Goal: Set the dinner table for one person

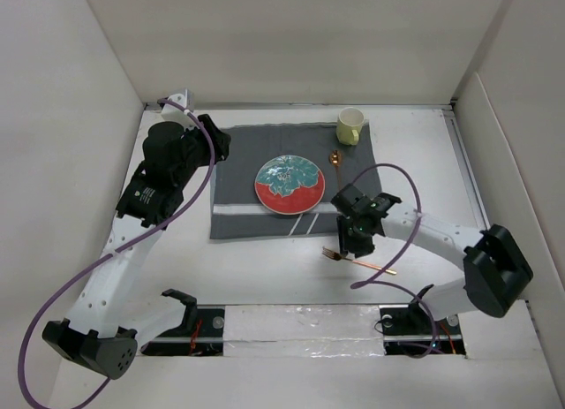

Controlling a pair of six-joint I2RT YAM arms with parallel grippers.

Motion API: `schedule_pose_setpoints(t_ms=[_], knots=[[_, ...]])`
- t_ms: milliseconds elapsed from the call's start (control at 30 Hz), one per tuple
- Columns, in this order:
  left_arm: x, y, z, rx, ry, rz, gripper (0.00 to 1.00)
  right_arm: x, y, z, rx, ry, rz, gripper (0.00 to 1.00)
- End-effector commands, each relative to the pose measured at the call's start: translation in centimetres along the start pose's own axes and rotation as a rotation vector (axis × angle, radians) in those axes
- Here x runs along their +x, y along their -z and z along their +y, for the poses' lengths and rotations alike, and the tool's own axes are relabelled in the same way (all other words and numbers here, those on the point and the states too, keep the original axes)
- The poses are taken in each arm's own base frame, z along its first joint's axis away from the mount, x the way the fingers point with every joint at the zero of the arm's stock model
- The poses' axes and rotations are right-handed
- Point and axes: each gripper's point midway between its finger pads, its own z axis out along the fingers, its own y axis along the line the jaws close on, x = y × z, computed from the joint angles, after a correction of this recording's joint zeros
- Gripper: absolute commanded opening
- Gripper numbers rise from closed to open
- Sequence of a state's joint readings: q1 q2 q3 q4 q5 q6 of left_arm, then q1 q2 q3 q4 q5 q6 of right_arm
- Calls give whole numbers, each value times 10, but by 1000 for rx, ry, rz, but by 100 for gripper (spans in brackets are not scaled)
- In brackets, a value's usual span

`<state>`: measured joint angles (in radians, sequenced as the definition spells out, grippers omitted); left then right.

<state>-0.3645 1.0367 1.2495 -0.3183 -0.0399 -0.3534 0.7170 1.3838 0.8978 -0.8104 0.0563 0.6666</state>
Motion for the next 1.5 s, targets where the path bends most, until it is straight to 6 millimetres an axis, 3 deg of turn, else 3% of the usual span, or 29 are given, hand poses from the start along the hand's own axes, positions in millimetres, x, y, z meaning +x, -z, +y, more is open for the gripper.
schedule_pose_setpoints(t_ms=[0, 200, 500, 833, 933, 1033, 1067, 1267, 1333, 1467], knots=[[-22, 3, -3, 11, -19, -79, 38, 8, 6, -17, 130, -15, 47, 46], [-20, 4, -1, 5, -24, -84, 38, -1, 2, -37, 246, 80, 102, 47], [-19, 3, 1, -4, -28, -83, 37, 0, -16, -24, 127, 252, 213, 49], [-18, 1, 3, -18, -27, -78, 37, 7, -38, -5, 41, 287, 251, 47], [-20, 2, 4, -24, -29, -84, 37, 12, -49, -6, 67, 272, 244, 38], [-21, 2, 5, -33, -31, -86, 37, 10, -52, 4, 46, 255, 201, 22], [-22, 3, 5, -31, -30, -87, 37, 10, -54, 13, 20, 238, 179, 15], [-16, 3, 6, -30, -24, -72, 37, 21, -44, 71, -120, 217, 103, 3], [-15, 4, 6, -29, -23, -72, 37, 26, -45, 79, -129, 235, 88, 3], [-11, 4, 8, -33, -23, -62, 37, 25, -56, 78, -105, 233, 60, 31]])
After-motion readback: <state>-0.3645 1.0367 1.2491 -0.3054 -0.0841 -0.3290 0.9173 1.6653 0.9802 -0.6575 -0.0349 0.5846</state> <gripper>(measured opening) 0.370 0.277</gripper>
